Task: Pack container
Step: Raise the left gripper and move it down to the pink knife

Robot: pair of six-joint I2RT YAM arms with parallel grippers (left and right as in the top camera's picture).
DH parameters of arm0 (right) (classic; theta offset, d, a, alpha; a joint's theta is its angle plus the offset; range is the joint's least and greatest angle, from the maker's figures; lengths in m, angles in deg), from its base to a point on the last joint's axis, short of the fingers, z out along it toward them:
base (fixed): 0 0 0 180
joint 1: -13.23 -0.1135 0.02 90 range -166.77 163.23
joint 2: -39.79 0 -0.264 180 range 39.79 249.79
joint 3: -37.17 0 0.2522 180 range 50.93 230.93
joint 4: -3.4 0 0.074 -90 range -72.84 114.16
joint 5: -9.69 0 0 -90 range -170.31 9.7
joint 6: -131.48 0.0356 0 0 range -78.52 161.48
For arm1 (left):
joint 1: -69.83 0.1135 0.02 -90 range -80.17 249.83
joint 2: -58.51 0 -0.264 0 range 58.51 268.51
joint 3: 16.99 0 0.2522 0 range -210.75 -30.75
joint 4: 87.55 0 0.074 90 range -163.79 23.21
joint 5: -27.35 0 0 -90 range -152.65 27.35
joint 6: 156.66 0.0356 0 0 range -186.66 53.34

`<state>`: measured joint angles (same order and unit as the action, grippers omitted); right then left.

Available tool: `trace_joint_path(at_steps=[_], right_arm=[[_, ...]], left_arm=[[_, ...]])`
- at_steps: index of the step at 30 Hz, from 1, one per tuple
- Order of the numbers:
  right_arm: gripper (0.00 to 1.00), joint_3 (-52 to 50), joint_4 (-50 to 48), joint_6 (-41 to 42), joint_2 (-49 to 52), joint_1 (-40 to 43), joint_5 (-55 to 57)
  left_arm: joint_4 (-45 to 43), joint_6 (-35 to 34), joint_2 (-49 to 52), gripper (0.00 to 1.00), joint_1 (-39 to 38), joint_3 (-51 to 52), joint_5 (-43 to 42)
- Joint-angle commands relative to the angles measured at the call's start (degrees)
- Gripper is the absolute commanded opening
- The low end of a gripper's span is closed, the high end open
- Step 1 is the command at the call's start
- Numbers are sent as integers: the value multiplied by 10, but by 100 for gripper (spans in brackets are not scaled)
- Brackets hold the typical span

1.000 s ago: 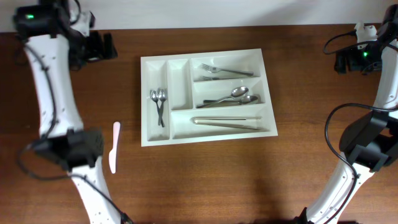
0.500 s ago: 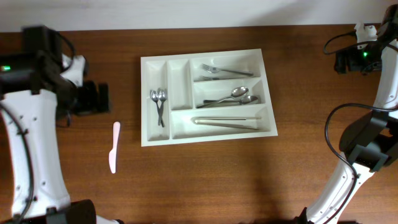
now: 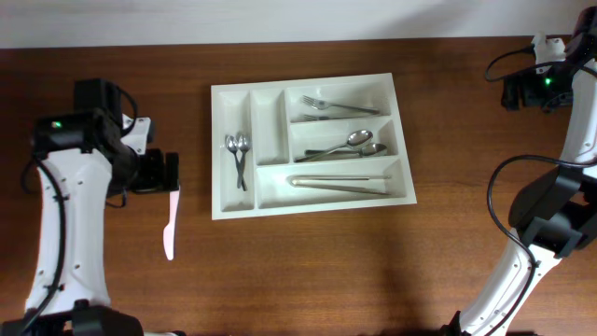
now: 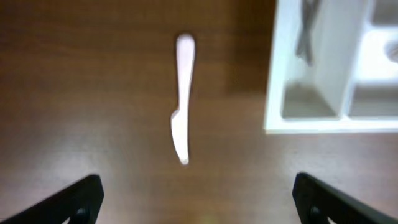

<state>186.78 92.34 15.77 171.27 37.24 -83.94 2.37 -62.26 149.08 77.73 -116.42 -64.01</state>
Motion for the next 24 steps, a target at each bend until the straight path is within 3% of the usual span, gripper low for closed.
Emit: trace_joint_path(at_steps=[1,8,17,24], right_arm=[[99,-3,0,-2,4,0,-7],[99,-3,0,-2,4,0,-7],[99,-3,0,-2,4,0,-7],[99,-3,0,-2,4,0,-7]], left_arm=[[-45,20,-2,99,2,65,44],[-98,26,22,99,2,131,45],[-114,26,141,99,2,132,13],[-159,30,162,99,2,132,14]])
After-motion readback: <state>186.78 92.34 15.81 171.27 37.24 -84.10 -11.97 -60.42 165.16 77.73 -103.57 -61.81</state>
